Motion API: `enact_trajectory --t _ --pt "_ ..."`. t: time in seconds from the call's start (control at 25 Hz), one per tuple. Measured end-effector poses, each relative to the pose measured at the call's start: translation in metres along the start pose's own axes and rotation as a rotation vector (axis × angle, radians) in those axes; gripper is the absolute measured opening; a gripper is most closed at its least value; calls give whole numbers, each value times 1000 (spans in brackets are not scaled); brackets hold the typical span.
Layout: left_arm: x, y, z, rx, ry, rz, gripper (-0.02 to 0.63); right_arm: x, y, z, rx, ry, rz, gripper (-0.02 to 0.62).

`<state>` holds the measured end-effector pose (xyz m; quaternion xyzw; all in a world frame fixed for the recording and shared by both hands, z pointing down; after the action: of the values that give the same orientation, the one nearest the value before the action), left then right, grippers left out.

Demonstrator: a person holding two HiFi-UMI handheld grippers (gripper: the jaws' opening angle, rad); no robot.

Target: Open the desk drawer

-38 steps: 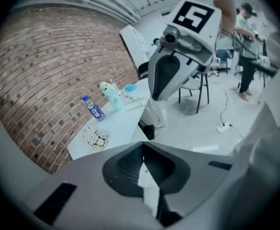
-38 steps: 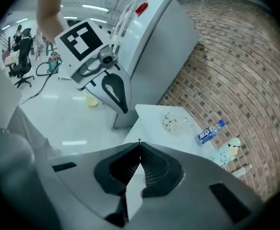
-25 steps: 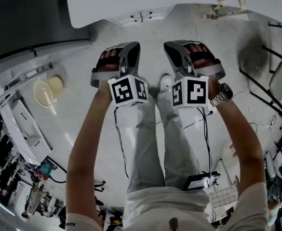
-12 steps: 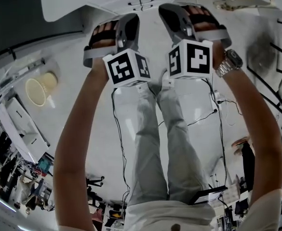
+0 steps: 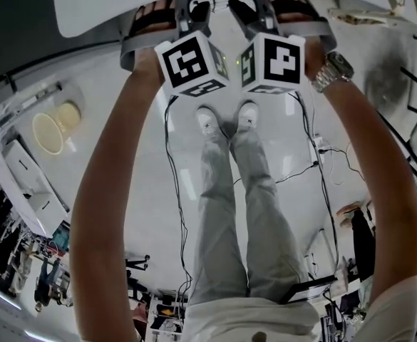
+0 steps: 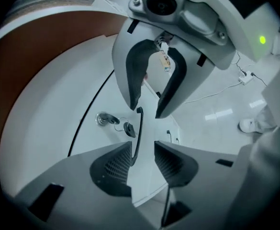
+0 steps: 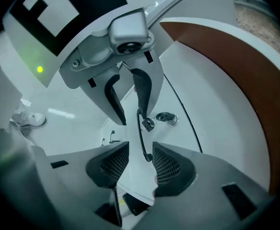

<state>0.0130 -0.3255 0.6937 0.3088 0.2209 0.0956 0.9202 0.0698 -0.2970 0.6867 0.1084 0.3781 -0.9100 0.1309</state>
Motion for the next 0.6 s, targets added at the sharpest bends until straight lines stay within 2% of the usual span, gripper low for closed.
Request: enact_trajectory --t 0.2,0.36,0.48,0.6 --pt "-6 3 11 -27 -7 28 167 2 2 18 41 -21 -40 150" --pt "-6 2 18 -38 -17 41 169 5 -3 27 56 -21 -111 150" --pt "-9 4 23 -36 -20 99 167 4 -7 36 74 -47 -169 149" --pt "-8 4 25 -16 -15 145 145 4 -6 40 48 -47 -182 126"
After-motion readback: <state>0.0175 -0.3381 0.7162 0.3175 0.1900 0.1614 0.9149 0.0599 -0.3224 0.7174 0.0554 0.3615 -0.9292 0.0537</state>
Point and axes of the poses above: the fingertips, and each gripper's own axes: z forward along the fingers, y to its right, x out of its top, the point moved 6 cm from there along -z, backward along the fingers, and after that the axes turned 3 degrees about -z, right-handed, at the moved point
